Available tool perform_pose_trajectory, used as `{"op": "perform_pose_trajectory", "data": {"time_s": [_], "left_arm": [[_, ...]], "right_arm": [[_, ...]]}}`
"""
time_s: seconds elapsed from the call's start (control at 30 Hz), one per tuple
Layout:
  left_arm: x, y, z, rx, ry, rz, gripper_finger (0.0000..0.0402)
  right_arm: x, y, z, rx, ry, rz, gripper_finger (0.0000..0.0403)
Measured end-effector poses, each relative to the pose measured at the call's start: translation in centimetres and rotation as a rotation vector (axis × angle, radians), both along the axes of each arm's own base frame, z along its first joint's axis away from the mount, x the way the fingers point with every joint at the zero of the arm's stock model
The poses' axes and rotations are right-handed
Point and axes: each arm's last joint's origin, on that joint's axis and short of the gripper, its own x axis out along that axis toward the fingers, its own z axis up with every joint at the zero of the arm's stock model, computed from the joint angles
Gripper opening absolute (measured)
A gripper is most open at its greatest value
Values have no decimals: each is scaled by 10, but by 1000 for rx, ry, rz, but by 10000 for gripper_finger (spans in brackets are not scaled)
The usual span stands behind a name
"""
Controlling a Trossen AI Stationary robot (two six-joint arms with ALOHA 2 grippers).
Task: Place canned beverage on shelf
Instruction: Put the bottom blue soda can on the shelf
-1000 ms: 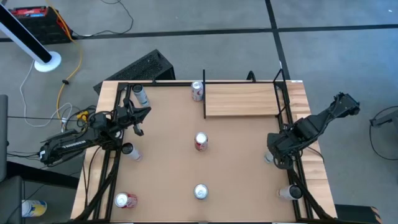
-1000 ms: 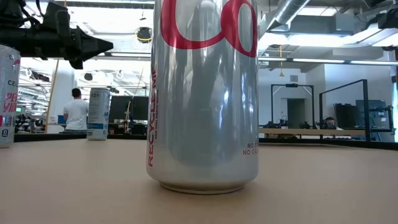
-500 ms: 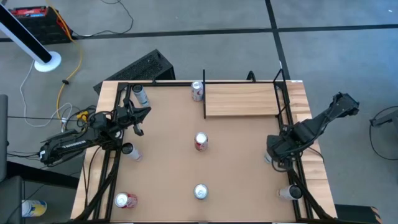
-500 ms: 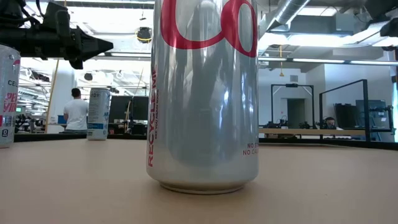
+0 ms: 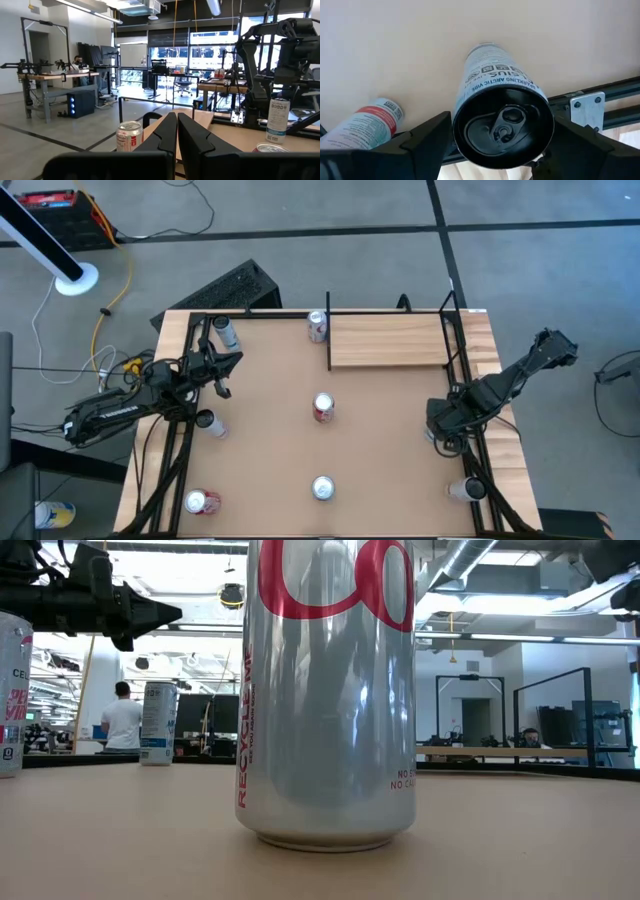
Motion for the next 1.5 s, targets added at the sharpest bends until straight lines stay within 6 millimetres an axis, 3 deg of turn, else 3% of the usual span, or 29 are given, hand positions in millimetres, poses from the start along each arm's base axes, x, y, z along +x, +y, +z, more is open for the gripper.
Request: {"op": "perform_pose_trajectory", "data": {"time_s": [0.33, 0.57, 0.83, 1.03, 1.2, 1.5], "left_arm": [[0, 0, 0, 0, 0, 0, 0], [0, 0, 0, 0, 0, 0, 0], [0, 0, 0, 0, -1, 0, 0], [0, 0, 0, -1, -1, 0, 0], [0, 0, 0, 6, 2, -1, 0], [0, 0, 0, -6, -4, -8, 0]], "right_arm": [[1, 0, 0, -4, -7, -127, 286], [3, -2, 1, -9, -27, -151, 280], [15, -16, 30, -11, -139, -204, 278], [29, -42, 60, -83, -221, -226, 278], [58, -71, 80, -155, -226, -138, 278], [110, -155, 102, -232, -189, -11, 278]]}}
